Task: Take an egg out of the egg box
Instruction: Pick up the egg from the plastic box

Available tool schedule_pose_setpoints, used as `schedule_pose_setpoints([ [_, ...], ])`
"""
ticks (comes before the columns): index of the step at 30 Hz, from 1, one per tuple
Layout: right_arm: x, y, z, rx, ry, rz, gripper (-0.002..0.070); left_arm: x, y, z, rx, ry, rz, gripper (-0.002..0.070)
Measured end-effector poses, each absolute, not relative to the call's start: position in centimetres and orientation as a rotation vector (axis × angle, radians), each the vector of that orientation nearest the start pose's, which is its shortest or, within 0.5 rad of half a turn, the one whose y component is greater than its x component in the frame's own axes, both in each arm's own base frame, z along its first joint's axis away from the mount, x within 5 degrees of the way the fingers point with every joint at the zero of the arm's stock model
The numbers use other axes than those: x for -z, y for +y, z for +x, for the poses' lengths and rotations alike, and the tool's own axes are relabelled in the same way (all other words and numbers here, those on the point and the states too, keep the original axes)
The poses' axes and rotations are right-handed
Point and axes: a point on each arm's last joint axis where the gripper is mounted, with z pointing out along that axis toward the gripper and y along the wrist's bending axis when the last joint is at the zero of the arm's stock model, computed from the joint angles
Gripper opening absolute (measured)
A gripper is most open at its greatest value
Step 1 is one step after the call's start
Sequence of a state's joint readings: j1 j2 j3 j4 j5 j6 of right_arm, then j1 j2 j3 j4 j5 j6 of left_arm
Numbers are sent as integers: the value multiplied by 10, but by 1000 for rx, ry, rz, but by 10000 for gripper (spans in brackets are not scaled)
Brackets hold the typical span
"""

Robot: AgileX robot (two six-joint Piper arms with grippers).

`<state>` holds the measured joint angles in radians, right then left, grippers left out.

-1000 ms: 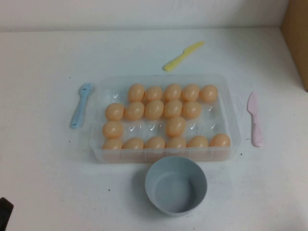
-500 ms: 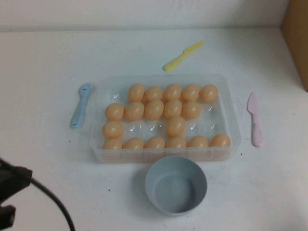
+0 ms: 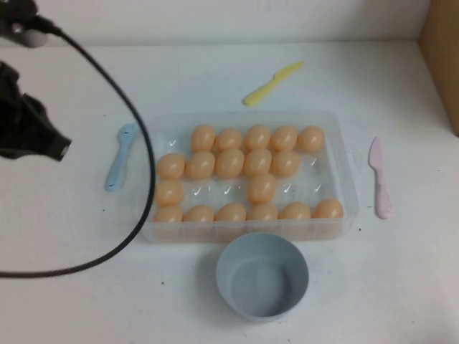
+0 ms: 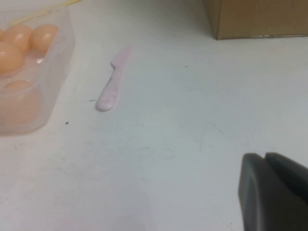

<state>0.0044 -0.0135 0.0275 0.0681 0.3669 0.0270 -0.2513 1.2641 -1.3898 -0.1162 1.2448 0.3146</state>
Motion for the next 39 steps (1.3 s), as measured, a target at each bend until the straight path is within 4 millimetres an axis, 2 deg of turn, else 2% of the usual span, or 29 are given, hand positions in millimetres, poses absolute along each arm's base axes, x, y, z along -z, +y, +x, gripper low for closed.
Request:
schedule_pose_setpoints([
  [3, -172, 2, 53, -88, 1863, 63, -17, -403, -91, 248, 150, 2490, 767, -5],
  [5, -172, 2, 53, -88, 1863, 63, -17, -397, -108, 262, 157, 2498, 823, -5],
  [9, -172, 2, 53, -88, 1863, 63, -17, -380, -141, 290, 151, 2521, 924, -5],
  [13, -172, 2, 53, -88, 1863, 63, -17, -356, -160, 316, 135, 2567, 980, 1],
  [16, -172, 2, 53, -88, 1863, 63, -17, -336, -170, 333, 119, 2596, 1026, 64],
  [18, -172, 2, 53, -88, 1863, 63, -17, -326, -176, 341, 106, 2602, 1061, 158],
  [22, -172, 2, 53, -88, 1863, 63, -17, -314, -181, 352, 83, 2609, 1092, 398],
  [24, -172, 2, 53, -88, 1863, 63, -17, -310, -182, 355, 72, 2615, 1103, 455],
  [28, -172, 2, 53, -88, 1863, 63, -17, -297, -185, 362, 62, 2609, 1123, 495],
  [39, -172, 2, 53, -88, 1863, 63, -17, -259, -200, 389, 79, 2542, 1119, 503],
])
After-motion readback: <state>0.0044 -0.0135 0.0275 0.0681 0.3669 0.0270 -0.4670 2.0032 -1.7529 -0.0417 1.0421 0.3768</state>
